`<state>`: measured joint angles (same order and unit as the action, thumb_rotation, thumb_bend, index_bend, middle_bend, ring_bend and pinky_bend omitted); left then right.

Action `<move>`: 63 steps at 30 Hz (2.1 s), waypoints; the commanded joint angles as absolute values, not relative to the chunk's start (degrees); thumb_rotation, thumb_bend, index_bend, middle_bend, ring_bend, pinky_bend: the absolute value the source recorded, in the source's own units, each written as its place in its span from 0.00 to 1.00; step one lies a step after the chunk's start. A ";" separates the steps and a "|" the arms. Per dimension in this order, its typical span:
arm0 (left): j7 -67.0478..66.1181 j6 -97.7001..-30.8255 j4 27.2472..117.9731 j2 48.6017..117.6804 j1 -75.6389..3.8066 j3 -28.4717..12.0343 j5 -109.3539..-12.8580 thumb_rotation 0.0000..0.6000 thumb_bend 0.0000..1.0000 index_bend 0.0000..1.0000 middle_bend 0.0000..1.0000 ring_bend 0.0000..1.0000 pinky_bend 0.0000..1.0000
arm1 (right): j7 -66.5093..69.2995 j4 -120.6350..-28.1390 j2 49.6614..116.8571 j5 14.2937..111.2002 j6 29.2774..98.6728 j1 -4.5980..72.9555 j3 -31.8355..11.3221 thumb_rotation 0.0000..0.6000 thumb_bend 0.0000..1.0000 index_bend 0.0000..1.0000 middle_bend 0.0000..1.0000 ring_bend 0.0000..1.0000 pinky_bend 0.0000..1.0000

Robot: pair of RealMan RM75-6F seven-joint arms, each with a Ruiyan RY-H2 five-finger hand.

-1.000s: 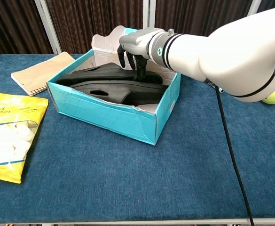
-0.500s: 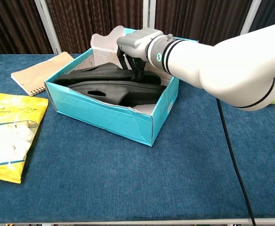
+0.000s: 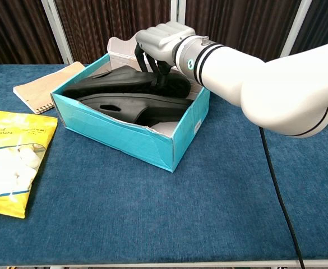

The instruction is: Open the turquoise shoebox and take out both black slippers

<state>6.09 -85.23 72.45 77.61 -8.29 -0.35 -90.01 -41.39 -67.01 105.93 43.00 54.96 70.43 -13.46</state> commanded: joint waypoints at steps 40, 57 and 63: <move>1.39 -84.44 77.48 77.03 -9.91 -0.36 -91.43 1.00 0.09 0.19 0.16 0.09 0.30 | -32.31 -96.28 84.74 74.71 90.16 37.20 -2.51 1.00 0.40 0.87 0.75 0.61 0.46; 0.48 -84.43 78.32 77.46 -10.22 0.04 -92.12 1.00 0.09 0.19 0.16 0.09 0.30 | -29.41 -91.59 84.54 78.18 93.58 23.04 2.67 1.00 0.40 0.87 0.75 0.61 0.47; 0.03 -84.40 78.75 77.41 -10.31 0.00 -92.11 1.00 0.09 0.19 0.16 0.09 0.30 | -30.13 -91.23 84.04 76.83 89.78 22.35 1.34 1.00 0.39 0.87 0.75 0.61 0.46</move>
